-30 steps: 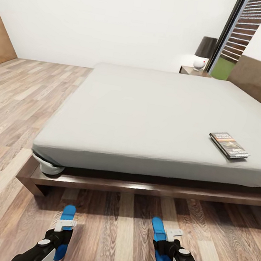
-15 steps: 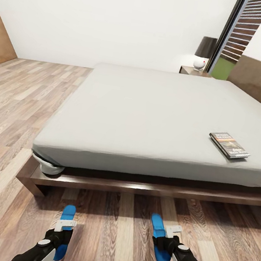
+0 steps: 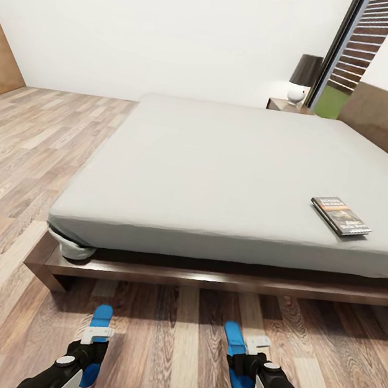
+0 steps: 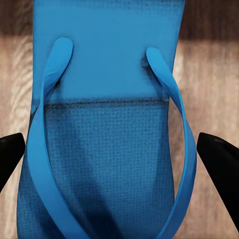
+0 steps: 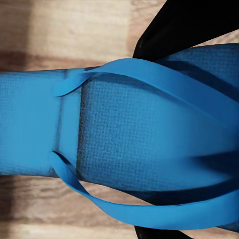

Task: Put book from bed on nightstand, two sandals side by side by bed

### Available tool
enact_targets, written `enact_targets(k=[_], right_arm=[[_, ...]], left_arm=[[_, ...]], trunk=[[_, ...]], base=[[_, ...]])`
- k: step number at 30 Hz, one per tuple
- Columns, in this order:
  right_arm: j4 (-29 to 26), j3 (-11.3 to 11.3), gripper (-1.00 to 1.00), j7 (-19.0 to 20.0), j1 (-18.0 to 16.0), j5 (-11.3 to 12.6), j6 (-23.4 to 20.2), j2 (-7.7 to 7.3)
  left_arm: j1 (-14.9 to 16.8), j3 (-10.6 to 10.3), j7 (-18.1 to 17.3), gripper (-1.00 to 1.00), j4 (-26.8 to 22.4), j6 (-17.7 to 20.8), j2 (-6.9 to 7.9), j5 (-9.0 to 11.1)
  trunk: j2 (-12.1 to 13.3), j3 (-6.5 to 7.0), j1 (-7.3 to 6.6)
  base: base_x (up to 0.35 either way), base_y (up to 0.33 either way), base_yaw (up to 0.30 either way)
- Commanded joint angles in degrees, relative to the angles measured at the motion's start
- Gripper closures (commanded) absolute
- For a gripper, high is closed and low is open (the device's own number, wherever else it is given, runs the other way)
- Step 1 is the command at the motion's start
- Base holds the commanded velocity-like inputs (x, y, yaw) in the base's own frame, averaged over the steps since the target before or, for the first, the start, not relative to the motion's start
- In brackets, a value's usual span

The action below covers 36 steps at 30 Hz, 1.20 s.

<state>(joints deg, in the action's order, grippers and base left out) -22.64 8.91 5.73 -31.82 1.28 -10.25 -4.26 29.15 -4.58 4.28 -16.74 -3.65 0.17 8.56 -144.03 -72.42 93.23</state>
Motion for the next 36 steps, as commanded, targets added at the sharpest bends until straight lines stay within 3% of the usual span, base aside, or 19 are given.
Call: enact_targets(k=[1,4,13,36], right_arm=[[-0.25,0.23,1.0,0.07,0.0,0.13,-0.35,-0.05],[-2.13,0.23,1.0,0.07,0.14,0.19,-0.65,-0.01],[-11.56,0.23,1.0,0.05,0.54,0.23,-8.1,-0.05],[-12.55,0.3,1.0,-0.01,0.61,0.31,-11.92,0.29]], left_arm=[[0.03,-0.5,0.33,1.0,0.04,-0.22,0.04,0.58],[0.01,-0.51,0.32,1.0,0.04,-0.22,0.03,0.58],[0.03,-0.5,0.36,1.0,0.04,-0.22,0.01,0.58],[0.03,-0.45,0.31,1.0,0.04,-0.22,0.09,0.58]], trunk=[[-0.01,-0.04,-0.01],[-0.01,-0.04,-0.01],[-0.01,-0.04,-0.01],[-0.01,-0.04,-0.01]], base=[[0.0,0.0,0.0],[0.0,0.0,0.0],[0.0,0.0,0.0],[0.026,0.064,0.0]])
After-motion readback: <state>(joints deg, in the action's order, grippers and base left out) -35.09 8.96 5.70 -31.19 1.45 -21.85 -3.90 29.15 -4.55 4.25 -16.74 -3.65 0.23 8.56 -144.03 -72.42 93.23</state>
